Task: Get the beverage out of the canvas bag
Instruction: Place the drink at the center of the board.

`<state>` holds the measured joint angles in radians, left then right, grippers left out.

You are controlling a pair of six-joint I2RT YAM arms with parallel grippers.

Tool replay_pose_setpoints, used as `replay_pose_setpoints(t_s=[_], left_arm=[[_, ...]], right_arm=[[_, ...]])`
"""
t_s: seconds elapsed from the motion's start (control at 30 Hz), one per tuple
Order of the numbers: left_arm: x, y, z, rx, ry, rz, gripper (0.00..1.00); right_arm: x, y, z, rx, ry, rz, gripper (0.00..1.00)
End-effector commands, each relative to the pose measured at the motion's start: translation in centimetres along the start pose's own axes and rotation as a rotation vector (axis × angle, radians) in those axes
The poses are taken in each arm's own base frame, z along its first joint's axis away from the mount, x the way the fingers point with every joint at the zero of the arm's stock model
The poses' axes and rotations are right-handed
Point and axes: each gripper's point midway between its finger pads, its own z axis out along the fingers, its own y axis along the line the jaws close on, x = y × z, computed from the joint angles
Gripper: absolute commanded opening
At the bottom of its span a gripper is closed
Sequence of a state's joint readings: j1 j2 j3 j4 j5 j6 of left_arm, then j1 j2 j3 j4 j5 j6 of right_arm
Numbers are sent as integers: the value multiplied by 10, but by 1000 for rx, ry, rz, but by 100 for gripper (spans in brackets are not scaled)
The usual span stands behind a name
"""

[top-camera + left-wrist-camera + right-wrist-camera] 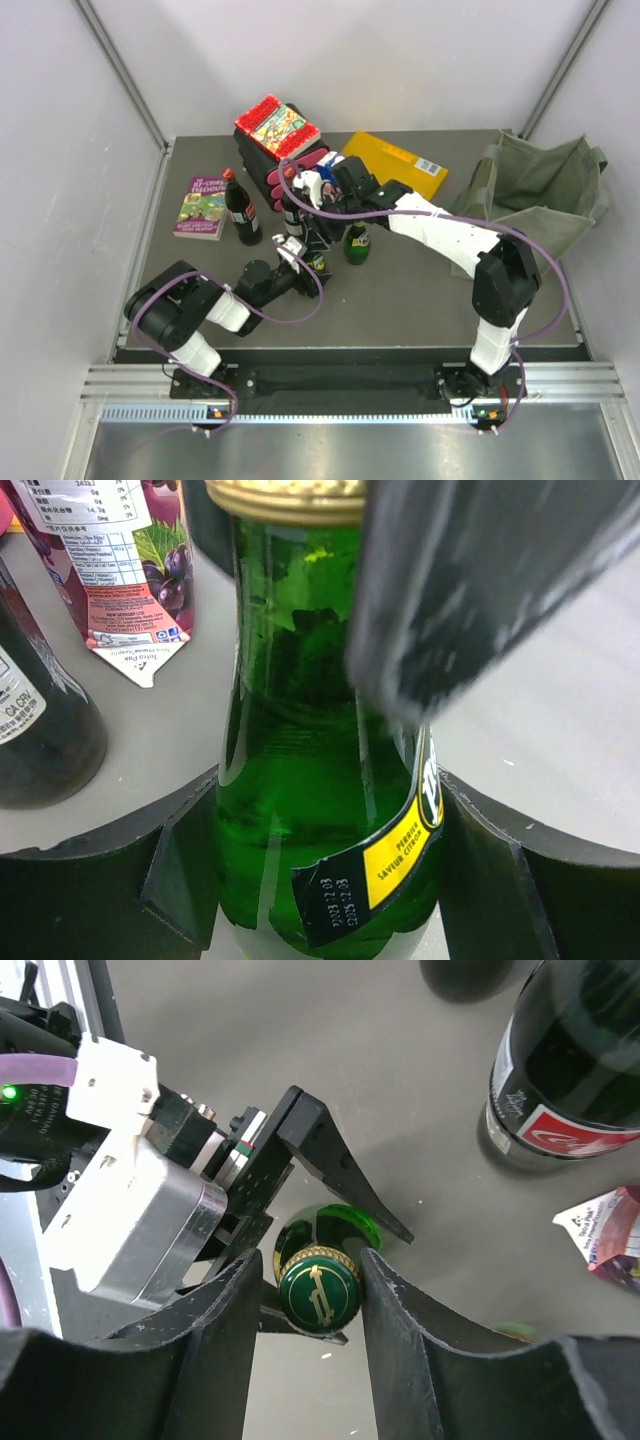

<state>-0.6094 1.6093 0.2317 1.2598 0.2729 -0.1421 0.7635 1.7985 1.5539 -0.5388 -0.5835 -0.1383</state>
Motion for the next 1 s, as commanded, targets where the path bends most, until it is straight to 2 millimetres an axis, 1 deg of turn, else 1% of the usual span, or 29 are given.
replay_pose_setpoints(t_s=[0.0,0.1,0.13,0.17,0.2,0.23,0.27,0.3,0.33,0.4,0.43,0.57,0.6,0.63,0.67,0.73,0.77,0.83,0.87,0.93,0.97], left_arm=[[-100,-13,3,54,-378,96,0],[-100,-13,3,53,-377,93,0],[-100,-13,4,50,-375,90,0],[-100,-12,4,48,-374,85,0],[-102,-13,4,49,-378,83,3],[-103,-9,4,29,-379,74,6],[-104,-8,4,23,-381,62,11],[-107,-8,4,21,-383,60,22],[-105,-6,4,6,-370,45,28],[-111,-6,3,2,-374,37,39],[-111,-6,2,2,-371,37,49],[-113,-5,-4,-20,-346,44,66],[-112,-4,-6,-27,-335,45,74],[-109,-4,-8,-33,-324,50,78],[-113,-4,-12,-37,-330,52,78],[-103,-2,-16,-58,-296,45,79],[-107,-2,-20,-65,-303,44,80],[-97,1,-23,-81,-270,33,80],[-100,0,-26,-82,-273,35,81],[-93,1,-28,-91,-246,27,82],[-97,0,-31,-91,-256,31,83]], right_arm=[[-14,6,6,-11,-14,-41,43],[-18,6,5,-13,-21,-56,29],[-21,7,4,-15,-29,-67,18],[-23,7,3,-16,-32,-83,13],[-26,8,2,-15,-36,-95,10],[-32,7,-1,-7,-48,-109,5],[-37,6,-3,5,-60,-131,4],[-43,4,-6,20,-75,-146,3],[-50,3,-10,38,-93,-163,2],[-64,2,-15,56,-123,-206,1],[-67,1,-17,67,-131,-218,1],[-76,-4,-21,96,-150,-264,0],[-75,-6,-21,102,-150,-268,0],[-75,-8,-21,113,-149,-269,0],[-76,-9,-21,117,-155,-277,0],[-73,-10,-20,122,-153,-279,0],[-73,-11,-20,125,-159,-284,0],[-72,-10,-21,126,-162,-287,0],[-72,-10,-21,126,-164,-291,0],[-71,-10,-22,130,-166,-296,0],[-71,-11,-23,136,-170,-298,0]])
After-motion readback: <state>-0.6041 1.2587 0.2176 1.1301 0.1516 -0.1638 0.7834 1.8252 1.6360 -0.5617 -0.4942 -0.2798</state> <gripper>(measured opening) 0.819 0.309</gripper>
